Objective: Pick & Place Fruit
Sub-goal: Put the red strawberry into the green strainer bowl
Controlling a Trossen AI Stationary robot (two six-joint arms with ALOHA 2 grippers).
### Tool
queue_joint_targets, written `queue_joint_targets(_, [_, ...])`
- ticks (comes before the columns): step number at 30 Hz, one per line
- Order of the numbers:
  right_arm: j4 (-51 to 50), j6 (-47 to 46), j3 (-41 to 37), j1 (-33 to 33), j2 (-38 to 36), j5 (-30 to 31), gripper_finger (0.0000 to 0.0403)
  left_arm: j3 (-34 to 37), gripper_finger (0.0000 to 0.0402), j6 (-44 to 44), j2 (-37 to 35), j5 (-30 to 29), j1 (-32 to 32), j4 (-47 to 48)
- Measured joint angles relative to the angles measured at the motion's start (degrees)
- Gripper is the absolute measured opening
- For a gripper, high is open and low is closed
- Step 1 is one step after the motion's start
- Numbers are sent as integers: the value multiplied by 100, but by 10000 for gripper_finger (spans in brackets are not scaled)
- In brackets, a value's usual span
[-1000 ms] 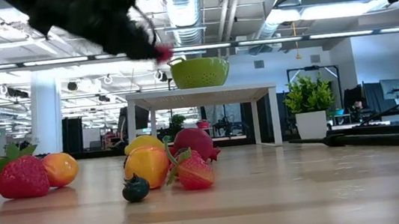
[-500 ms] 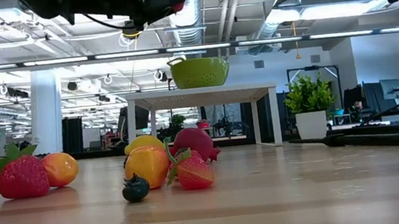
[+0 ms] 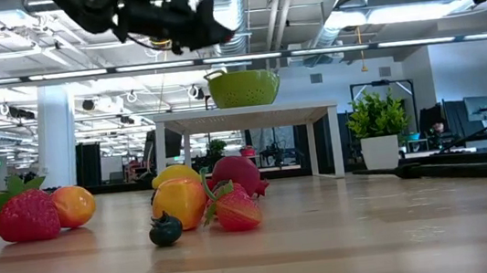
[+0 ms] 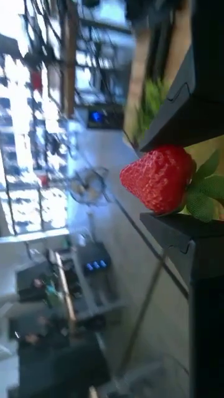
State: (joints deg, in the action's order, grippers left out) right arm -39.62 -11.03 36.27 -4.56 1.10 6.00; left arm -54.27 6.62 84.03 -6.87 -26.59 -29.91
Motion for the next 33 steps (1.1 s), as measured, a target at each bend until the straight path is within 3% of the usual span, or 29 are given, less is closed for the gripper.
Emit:
queue_joint_targets(12, [0, 0, 0, -2, 0, 0, 17, -264, 155, -3, 811, 20, -467, 269])
queue_joint_targets(20, [0, -2, 0, -2, 0, 0, 17, -264, 154, 36, 881, 20, -467, 291])
queue_joint_targets(33, [0, -1, 0, -1, 0, 0, 17, -264, 195, 82, 877, -5, -445, 292])
